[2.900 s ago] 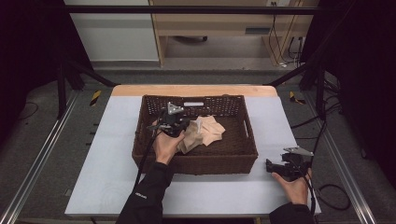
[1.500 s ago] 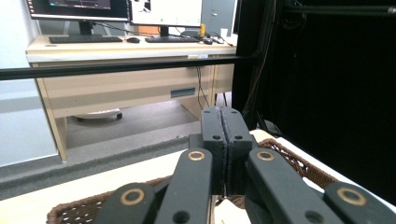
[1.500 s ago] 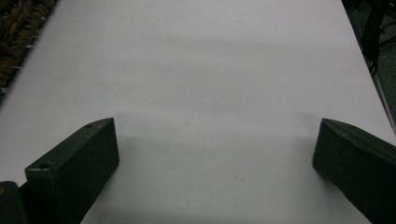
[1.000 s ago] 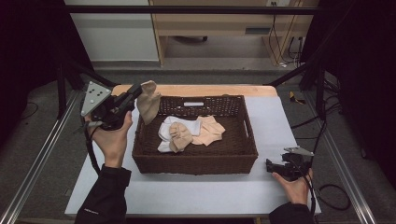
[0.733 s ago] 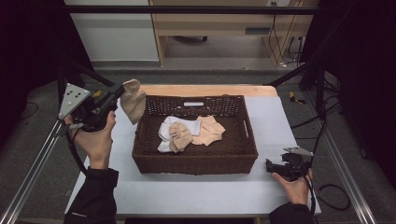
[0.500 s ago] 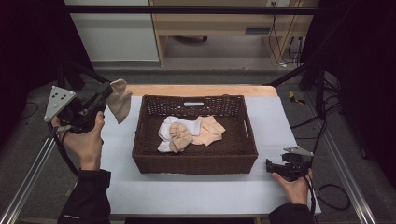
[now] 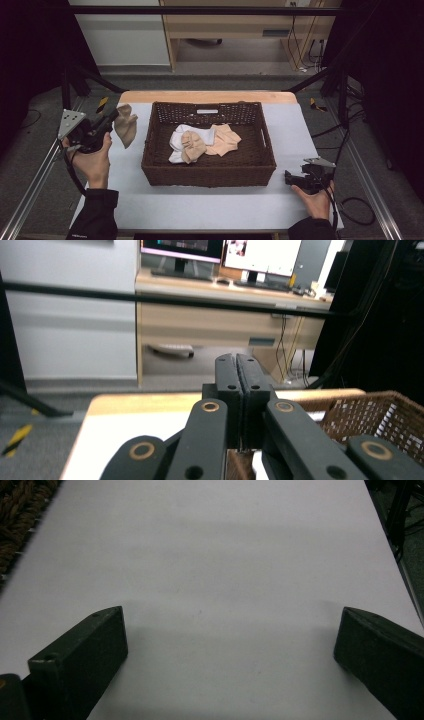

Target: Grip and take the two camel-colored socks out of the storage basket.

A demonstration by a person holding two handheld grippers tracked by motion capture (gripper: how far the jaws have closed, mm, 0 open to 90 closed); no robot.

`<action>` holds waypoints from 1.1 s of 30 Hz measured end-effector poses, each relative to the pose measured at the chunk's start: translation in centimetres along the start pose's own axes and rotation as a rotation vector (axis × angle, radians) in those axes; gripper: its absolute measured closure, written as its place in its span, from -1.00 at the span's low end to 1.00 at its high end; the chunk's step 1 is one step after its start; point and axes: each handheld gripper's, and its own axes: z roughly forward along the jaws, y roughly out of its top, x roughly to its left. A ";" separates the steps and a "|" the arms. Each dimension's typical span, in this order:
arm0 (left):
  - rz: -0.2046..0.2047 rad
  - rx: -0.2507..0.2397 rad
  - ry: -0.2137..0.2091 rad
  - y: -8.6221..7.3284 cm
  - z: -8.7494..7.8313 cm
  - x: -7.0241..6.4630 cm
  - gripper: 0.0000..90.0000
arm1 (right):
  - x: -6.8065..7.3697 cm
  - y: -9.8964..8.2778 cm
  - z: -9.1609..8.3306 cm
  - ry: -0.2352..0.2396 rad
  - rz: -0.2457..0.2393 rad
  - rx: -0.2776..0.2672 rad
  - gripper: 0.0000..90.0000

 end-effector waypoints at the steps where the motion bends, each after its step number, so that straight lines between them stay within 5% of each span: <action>1: -0.004 0.012 0.002 -0.4 0.1 0.1 0.98 | 0.0 0.0 0.0 0.000 -0.001 0.001 -0.98; 7: -0.046 0.078 0.014 -3.3 0.9 1.0 0.97 | 0.0 0.0 0.0 0.000 -0.001 0.000 -0.98; 20: -0.041 0.231 0.072 -7.7 2.1 1.6 0.97 | 0.0 0.0 0.0 0.000 0.003 0.001 -0.98; 27: -0.015 0.337 0.160 -9.8 2.8 2.1 0.96 | 0.0 0.0 0.0 0.000 0.000 0.000 -0.98; 33: -0.012 0.327 0.189 -10.3 2.7 2.6 0.72 | 0.0 0.0 0.0 0.000 0.000 0.000 -0.98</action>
